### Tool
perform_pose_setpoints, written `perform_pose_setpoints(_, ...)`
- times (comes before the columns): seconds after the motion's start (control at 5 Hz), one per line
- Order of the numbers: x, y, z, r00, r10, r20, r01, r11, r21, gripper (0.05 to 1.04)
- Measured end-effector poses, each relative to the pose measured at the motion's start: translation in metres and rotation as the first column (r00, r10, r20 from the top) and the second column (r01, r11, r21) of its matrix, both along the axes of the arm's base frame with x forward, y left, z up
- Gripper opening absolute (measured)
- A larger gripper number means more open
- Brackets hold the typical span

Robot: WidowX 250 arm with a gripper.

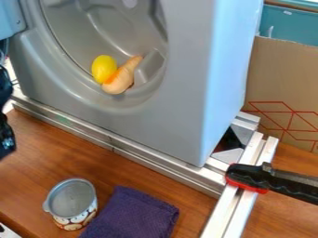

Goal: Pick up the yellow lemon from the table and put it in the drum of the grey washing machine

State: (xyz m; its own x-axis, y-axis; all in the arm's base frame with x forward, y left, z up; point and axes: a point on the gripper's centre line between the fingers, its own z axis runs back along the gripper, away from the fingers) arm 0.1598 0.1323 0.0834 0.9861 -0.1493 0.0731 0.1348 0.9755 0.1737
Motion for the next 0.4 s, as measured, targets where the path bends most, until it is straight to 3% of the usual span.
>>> perform_pose_setpoints(0.4, -0.03, -0.039, -0.011, 0.99, -0.024, -0.141, 0.014, 0.998, -0.069, 1.003)
